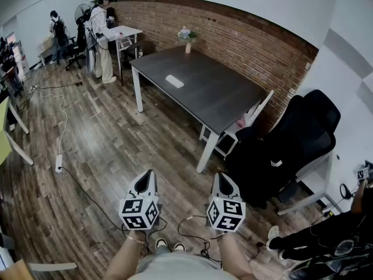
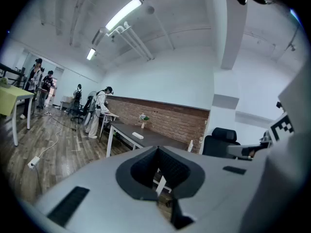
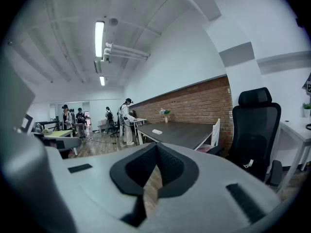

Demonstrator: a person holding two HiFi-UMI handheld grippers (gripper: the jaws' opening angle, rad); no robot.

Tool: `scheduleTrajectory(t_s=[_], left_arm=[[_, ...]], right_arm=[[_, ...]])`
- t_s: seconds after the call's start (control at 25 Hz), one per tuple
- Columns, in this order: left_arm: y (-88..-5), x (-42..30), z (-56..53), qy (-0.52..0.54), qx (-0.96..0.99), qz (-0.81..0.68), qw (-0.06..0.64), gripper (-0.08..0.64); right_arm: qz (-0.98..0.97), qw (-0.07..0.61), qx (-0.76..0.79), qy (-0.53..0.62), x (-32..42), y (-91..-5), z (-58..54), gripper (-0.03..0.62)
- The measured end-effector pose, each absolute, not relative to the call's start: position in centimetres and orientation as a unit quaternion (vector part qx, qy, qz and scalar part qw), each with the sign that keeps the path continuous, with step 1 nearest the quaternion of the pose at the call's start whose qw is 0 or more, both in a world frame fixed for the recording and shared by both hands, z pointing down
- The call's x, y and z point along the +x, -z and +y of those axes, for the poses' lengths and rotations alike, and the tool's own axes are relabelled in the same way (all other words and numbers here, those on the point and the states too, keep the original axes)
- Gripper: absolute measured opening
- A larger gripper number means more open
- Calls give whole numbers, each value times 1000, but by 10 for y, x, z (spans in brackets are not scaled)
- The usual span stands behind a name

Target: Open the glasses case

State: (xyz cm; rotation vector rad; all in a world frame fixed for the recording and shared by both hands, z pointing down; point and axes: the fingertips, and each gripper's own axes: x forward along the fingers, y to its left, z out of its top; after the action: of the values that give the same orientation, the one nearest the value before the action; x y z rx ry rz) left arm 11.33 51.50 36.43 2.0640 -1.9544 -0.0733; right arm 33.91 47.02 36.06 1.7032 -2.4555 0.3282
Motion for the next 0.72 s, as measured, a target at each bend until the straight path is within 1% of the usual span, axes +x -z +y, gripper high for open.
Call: scheduleTrajectory(t_s=[0.32, 0.68, 0.72], left_arm=[[-368, 111, 513, 26, 715, -682, 151, 5], [-369, 104, 512, 29, 714, -683, 152, 5], [-369, 104, 512, 29, 714, -683, 152, 5]], right_arm=[[-819, 72, 559, -110, 334, -364, 470, 0], [-830, 62, 542, -113, 321, -365, 470, 5], [-831, 62, 541, -112, 321, -365, 470, 15]])
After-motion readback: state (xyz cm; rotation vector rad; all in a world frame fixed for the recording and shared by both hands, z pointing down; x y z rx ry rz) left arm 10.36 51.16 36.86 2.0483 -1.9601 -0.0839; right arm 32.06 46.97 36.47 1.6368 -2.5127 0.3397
